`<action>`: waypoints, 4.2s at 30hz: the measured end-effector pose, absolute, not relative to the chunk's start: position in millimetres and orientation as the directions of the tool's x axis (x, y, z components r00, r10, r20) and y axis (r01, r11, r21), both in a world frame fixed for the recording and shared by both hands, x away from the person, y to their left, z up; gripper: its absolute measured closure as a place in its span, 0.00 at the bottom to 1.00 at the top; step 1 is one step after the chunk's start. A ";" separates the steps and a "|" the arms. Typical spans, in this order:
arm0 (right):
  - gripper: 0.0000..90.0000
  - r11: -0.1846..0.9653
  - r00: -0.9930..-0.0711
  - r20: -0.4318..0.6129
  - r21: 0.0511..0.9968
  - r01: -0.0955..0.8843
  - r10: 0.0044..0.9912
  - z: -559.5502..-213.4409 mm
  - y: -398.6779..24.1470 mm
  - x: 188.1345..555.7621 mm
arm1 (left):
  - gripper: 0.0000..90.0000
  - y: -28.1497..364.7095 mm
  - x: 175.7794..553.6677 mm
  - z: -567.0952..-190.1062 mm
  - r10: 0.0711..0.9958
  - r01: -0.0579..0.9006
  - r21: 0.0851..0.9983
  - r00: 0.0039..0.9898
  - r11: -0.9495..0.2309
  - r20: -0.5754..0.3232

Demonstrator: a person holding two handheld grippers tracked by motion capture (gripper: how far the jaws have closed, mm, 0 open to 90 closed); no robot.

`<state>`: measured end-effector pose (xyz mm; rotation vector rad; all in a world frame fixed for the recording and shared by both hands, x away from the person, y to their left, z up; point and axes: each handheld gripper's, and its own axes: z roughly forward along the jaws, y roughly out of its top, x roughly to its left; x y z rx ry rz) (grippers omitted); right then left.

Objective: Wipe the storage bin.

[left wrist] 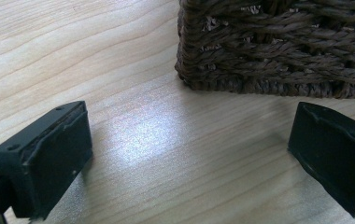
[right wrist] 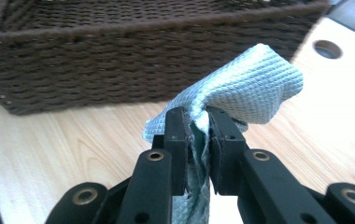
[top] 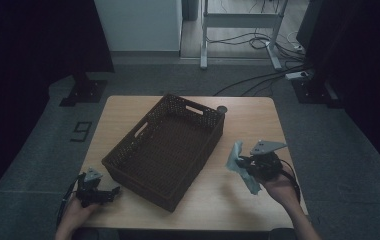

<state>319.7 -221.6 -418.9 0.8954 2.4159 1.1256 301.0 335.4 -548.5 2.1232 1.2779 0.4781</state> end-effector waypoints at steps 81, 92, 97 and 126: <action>0.65 0.545 -0.866 0.043 0.761 0.351 0.497 -482.1 -134.4 307.6 | 0.06 311.6 305.2 -515.8 0.901 0.651 0.685 0.433 -0.327 0.018; 0.71 0.586 -0.907 0.045 0.750 0.307 0.419 -489.3 -78.3 313.5 | 0.09 318.2 334.4 -514.8 0.932 0.674 0.684 0.362 -0.280 0.025; 0.74 0.587 -0.909 0.025 0.757 0.289 0.416 -488.1 -56.1 319.4 | 0.14 316.6 326.9 -511.8 0.932 0.684 0.680 0.362 -0.262 -0.006; 0.47 0.547 -0.824 0.034 0.732 0.406 0.566 -494.5 -124.4 352.6 | 0.13 282.4 255.4 -495.5 0.845 0.608 0.695 0.535 -0.384 -0.001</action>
